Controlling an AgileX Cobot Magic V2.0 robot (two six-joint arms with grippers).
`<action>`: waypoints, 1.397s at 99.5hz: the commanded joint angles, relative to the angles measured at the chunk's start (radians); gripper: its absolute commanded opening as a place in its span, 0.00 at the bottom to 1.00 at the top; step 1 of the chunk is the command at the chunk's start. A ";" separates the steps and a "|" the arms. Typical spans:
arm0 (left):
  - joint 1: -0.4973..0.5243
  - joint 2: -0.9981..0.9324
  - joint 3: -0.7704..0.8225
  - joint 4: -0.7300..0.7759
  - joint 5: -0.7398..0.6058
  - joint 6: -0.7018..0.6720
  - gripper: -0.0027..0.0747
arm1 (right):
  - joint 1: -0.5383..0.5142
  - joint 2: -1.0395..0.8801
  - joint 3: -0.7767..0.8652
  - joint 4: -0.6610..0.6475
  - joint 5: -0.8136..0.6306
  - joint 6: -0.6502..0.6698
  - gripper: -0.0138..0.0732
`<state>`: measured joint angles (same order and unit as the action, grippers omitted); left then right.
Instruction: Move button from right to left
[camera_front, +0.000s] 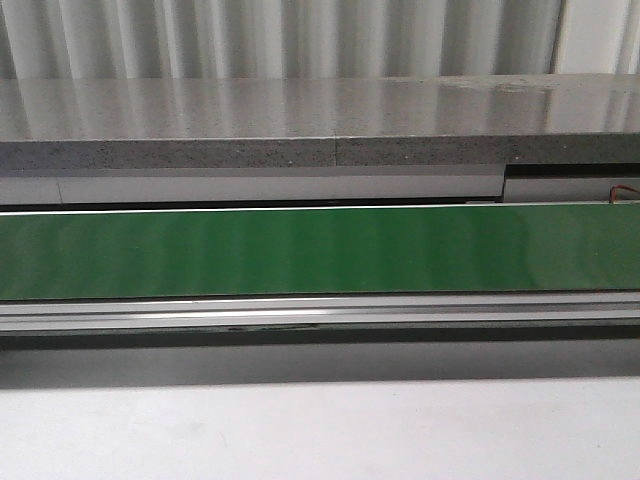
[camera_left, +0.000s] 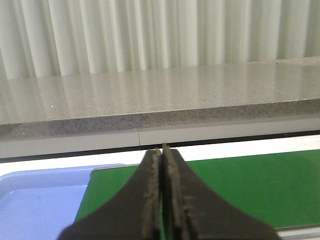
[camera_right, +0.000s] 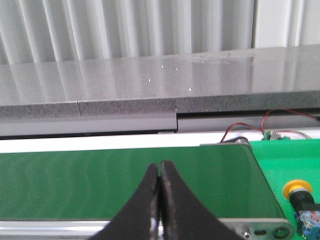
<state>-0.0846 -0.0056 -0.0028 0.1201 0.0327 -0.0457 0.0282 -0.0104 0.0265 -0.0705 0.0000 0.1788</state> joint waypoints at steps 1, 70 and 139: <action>-0.003 -0.034 0.025 -0.002 -0.087 -0.011 0.01 | 0.000 -0.015 -0.018 -0.006 -0.128 -0.002 0.08; -0.003 -0.034 0.025 -0.002 -0.087 -0.011 0.01 | -0.001 0.442 -0.523 0.047 0.572 -0.002 0.08; -0.003 -0.034 0.025 -0.002 -0.087 -0.011 0.01 | -0.001 0.679 -0.651 0.130 0.652 -0.002 0.61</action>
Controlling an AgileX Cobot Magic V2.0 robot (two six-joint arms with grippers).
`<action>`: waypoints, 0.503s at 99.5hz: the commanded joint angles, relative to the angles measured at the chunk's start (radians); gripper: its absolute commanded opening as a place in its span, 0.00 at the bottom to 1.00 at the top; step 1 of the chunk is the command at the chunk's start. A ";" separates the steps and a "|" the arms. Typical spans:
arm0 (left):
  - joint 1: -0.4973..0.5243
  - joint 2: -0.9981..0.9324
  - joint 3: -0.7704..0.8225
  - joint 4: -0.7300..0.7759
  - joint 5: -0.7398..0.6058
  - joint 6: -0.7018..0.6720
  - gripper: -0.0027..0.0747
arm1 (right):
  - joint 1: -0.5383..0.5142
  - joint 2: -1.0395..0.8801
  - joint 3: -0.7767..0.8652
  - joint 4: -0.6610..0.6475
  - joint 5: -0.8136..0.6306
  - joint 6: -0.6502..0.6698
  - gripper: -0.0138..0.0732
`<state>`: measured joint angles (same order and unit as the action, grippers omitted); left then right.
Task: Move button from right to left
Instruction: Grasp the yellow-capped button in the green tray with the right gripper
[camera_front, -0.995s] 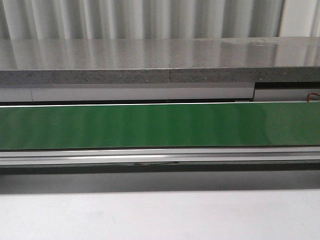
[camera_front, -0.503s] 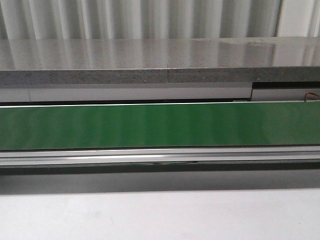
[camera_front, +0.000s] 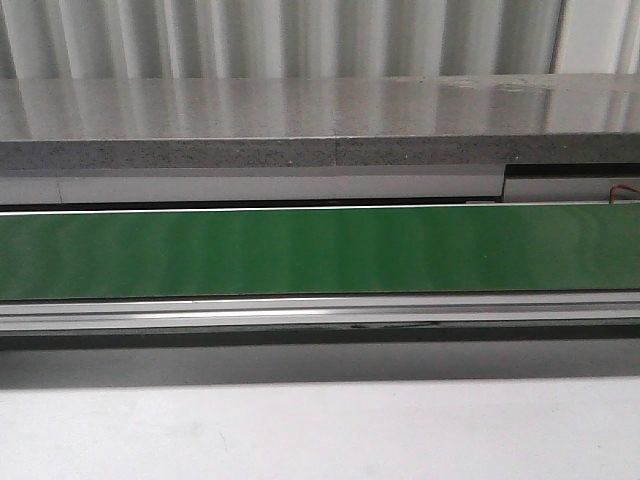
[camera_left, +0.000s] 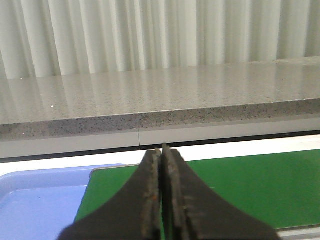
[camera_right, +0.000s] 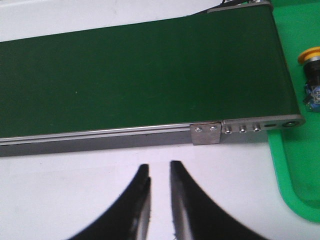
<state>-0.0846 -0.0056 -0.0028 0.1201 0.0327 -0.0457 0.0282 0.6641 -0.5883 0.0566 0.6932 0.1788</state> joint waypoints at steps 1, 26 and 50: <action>-0.003 -0.034 0.025 -0.002 -0.087 -0.011 0.01 | -0.001 0.005 -0.036 0.003 -0.038 -0.002 0.65; -0.003 -0.034 0.025 -0.002 -0.087 -0.011 0.01 | -0.001 0.016 -0.064 0.015 -0.049 -0.002 0.89; -0.003 -0.034 0.025 -0.002 -0.087 -0.011 0.01 | -0.037 0.180 -0.268 -0.057 0.061 -0.002 0.89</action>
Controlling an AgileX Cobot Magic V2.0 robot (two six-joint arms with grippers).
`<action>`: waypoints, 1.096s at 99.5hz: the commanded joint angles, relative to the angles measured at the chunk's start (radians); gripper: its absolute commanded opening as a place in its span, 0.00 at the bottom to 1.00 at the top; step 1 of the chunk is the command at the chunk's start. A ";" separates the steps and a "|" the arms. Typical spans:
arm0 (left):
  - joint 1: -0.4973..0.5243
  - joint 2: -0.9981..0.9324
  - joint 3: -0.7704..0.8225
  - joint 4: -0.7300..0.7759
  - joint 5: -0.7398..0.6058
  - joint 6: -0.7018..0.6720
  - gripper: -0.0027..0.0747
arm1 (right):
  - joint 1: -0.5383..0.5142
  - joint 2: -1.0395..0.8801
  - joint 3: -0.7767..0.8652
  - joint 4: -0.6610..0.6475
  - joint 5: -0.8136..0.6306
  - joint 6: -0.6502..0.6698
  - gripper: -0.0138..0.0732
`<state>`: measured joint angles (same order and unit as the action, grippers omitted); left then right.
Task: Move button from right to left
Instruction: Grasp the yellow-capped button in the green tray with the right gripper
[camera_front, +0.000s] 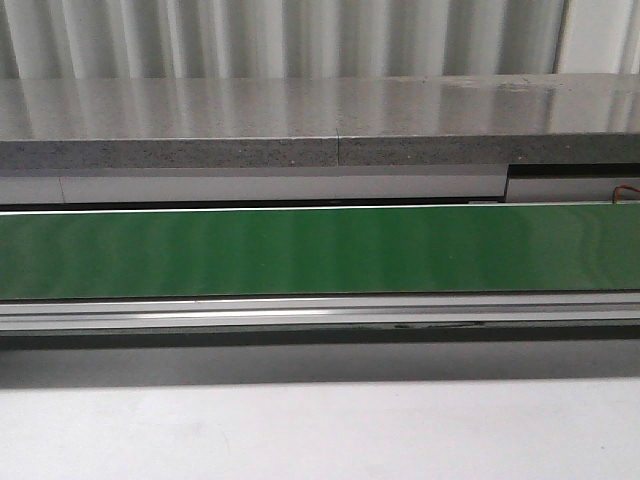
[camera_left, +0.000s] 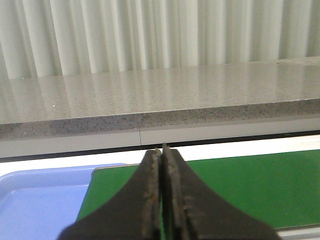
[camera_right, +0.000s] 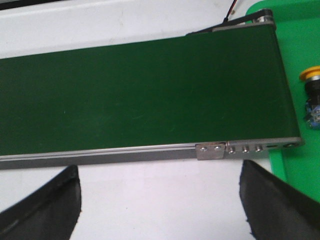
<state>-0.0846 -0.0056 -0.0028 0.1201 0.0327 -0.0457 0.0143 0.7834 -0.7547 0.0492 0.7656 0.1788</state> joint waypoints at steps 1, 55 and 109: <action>-0.003 -0.034 0.025 -0.002 -0.087 -0.011 0.01 | -0.028 0.066 -0.108 -0.049 -0.004 -0.002 0.89; -0.003 -0.034 0.025 -0.002 -0.087 -0.011 0.01 | -0.402 0.508 -0.255 -0.126 -0.150 -0.100 0.89; -0.003 -0.034 0.025 -0.002 -0.087 -0.011 0.01 | -0.522 0.840 -0.255 -0.116 -0.348 -0.119 0.89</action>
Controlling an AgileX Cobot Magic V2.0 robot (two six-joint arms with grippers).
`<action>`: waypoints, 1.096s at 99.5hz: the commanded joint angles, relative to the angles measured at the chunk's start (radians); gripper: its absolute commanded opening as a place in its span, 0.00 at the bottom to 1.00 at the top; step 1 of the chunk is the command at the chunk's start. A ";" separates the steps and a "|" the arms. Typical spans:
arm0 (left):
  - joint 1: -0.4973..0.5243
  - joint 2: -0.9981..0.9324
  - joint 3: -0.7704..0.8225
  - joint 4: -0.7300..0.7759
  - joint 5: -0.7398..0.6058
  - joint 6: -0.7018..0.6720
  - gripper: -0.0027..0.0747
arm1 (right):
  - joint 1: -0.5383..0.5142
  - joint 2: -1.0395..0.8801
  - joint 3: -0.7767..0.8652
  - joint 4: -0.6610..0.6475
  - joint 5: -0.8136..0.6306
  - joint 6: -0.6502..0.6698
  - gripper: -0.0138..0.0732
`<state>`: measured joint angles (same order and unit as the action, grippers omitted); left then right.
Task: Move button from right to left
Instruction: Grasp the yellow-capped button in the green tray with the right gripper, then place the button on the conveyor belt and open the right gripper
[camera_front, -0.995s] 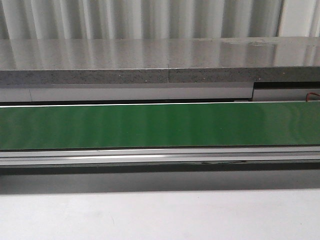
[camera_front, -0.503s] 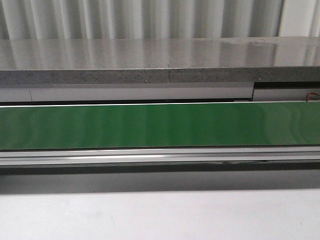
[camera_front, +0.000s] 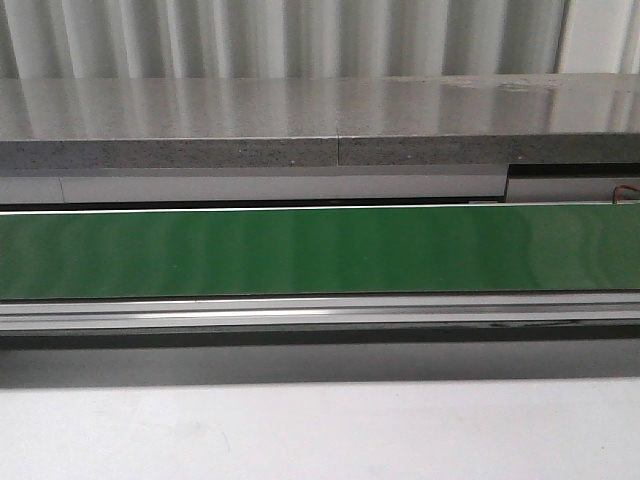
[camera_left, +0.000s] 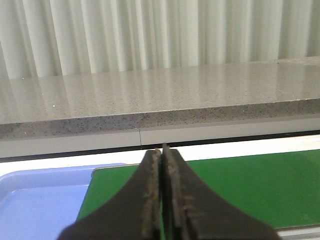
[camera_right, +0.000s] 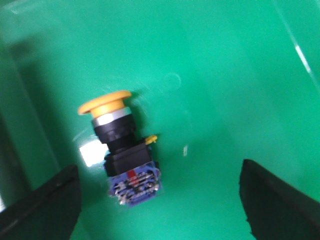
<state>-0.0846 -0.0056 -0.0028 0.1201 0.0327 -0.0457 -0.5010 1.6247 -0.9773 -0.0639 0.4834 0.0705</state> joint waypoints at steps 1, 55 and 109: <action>-0.003 -0.034 0.025 -0.002 -0.087 -0.011 0.01 | -0.007 0.002 -0.032 -0.003 -0.067 -0.010 0.89; -0.003 -0.034 0.025 -0.002 -0.087 -0.011 0.01 | -0.007 0.128 -0.032 0.004 -0.142 -0.010 0.81; -0.003 -0.034 0.025 -0.002 -0.087 -0.011 0.01 | 0.001 0.023 -0.032 0.022 -0.119 -0.010 0.35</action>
<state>-0.0846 -0.0056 -0.0028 0.1201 0.0327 -0.0457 -0.5023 1.7483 -0.9834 -0.0548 0.3901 0.0705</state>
